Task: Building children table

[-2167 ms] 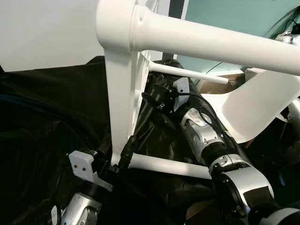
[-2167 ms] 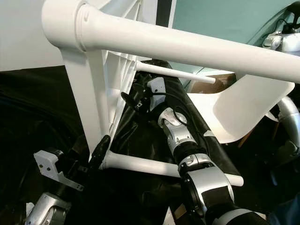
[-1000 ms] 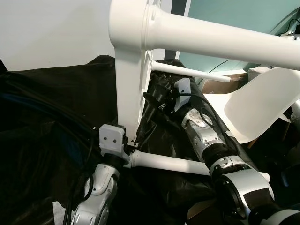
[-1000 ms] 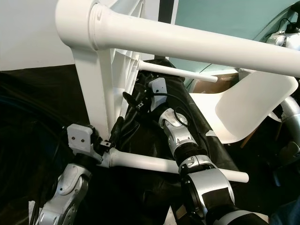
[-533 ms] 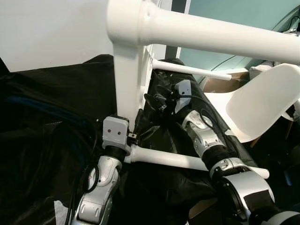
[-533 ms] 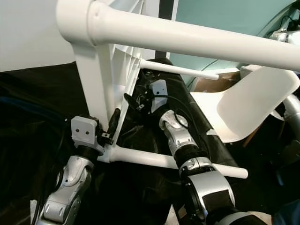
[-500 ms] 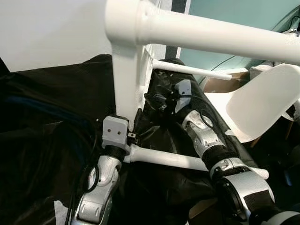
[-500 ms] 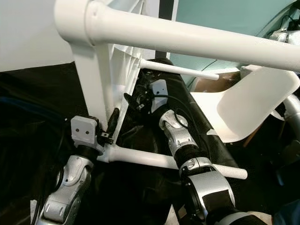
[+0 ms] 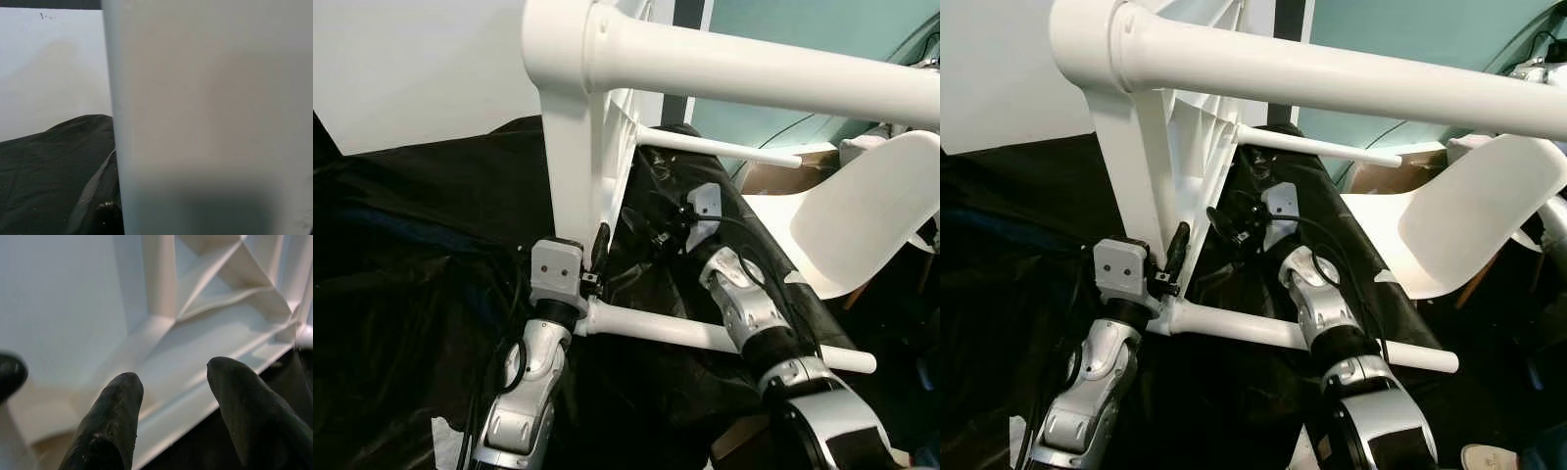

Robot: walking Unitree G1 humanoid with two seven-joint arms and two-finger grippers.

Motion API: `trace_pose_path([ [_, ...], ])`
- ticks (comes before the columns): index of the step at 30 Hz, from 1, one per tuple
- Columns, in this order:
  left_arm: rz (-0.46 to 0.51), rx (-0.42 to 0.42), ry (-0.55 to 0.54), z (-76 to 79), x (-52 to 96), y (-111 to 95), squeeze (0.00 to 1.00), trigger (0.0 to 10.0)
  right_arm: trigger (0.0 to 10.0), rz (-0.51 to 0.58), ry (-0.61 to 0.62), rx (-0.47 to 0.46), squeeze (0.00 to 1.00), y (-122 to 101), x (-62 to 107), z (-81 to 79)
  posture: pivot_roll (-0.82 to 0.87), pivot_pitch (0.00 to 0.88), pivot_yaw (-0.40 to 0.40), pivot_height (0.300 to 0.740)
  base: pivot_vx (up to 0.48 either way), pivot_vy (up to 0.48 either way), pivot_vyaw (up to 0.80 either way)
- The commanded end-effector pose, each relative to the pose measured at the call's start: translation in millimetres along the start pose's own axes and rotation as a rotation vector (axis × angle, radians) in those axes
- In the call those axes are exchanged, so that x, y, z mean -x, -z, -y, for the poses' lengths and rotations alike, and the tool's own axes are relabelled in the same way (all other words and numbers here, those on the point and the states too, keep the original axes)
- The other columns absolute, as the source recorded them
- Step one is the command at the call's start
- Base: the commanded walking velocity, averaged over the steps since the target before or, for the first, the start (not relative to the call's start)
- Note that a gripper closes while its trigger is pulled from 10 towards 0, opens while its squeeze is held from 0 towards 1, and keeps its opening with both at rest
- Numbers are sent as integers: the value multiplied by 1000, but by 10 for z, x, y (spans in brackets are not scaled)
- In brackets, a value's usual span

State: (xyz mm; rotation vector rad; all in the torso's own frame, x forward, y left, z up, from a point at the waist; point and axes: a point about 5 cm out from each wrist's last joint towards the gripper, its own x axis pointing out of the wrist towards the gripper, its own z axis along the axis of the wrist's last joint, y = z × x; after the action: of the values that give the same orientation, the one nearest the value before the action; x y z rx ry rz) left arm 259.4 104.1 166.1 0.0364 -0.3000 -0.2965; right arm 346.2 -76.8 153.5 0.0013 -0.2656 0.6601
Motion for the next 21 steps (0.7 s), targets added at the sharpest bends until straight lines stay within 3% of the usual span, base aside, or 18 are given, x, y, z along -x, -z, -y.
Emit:
trace_pose_path([
  [1,-58,6,-29,-38,20,146,0,10000,10000,-9,10,-19,0,21,50,5,62,0,-25,740,0,0,0],
  [4,-69,-17,-58,-100,20,186,0,10000,10000,-22,40,-53,0,66,145,7,54,0,-13,740,0,0,0],
  [12,-63,-18,-47,-94,2,178,0,10000,10000,-26,51,-62,0,82,174,-21,49,0,2,740,0,0,0],
  [21,-55,-36,-107,-186,14,195,0,10000,10000,-38,30,-75,0,88,164,-118,63,0,8,740,0,0,792],
])
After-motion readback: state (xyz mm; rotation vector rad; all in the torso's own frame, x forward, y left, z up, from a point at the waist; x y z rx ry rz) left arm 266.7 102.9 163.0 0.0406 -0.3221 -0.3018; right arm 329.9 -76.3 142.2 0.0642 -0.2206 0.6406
